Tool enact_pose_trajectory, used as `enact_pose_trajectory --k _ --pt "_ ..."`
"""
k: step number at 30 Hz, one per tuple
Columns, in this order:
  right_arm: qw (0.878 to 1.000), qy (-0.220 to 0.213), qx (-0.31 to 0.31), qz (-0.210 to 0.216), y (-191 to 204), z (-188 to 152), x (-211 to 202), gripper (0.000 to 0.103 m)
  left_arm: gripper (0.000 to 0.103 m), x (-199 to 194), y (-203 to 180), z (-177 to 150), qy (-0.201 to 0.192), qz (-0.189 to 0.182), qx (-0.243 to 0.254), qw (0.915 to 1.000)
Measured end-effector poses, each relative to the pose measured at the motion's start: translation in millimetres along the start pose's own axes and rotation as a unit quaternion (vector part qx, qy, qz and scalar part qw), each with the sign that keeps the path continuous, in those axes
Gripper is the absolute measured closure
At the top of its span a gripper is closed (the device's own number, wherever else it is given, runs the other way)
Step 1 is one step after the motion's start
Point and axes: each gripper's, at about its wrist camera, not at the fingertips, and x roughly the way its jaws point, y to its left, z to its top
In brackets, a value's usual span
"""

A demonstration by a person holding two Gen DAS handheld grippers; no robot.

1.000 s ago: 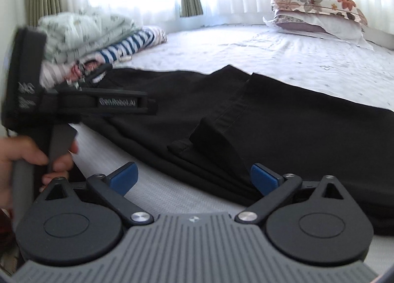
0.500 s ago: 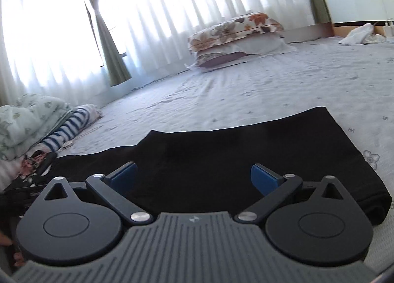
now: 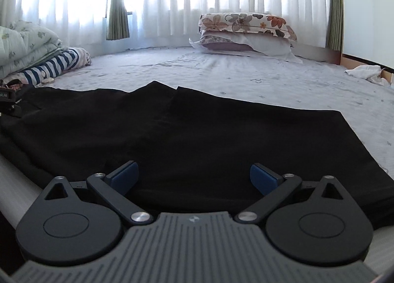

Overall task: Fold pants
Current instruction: 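Smooth the folded trousers with the right gripper while the left grasps the waistband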

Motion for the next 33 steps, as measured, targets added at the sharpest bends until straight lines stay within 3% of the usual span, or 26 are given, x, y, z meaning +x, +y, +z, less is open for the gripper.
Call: enact_pose_trajectory --k 3,11,17,24,28,30,32,33 --pt "1.000 0.001 -0.023 -0.004 7 -4 1 0.000 0.009 10 14 7 -0.003 0.019 -0.034 0.9992" --pt "1.000 -0.003 -0.013 0.012 2 -6 6 0.000 0.006 34 45 15 -0.011 0.066 -0.125 0.9898" --pt "1.000 -0.007 -0.010 0.017 -1 -7 7 0.000 0.000 53 49 18 -0.010 0.064 -0.149 0.9868" --pt "1.000 -0.009 -0.009 0.018 -3 -9 5 0.000 0.001 66 46 19 -0.024 0.056 -0.160 0.9853" --pt "1.000 -0.009 -0.010 0.018 -3 -9 5 0.000 0.023 66 46 17 -0.032 0.032 -0.171 0.9843" --pt "1.000 -0.009 -0.010 0.018 -3 -9 5 0.000 0.033 65 45 16 -0.034 0.044 -0.169 0.9841" --pt "1.000 -0.009 -0.010 0.018 -3 -9 5 0.000 0.058 63 46 15 -0.037 0.056 -0.171 0.9829" --pt "1.000 -0.009 -0.009 0.018 -3 -9 5 0.000 0.062 61 48 15 -0.039 0.057 -0.174 0.9823"
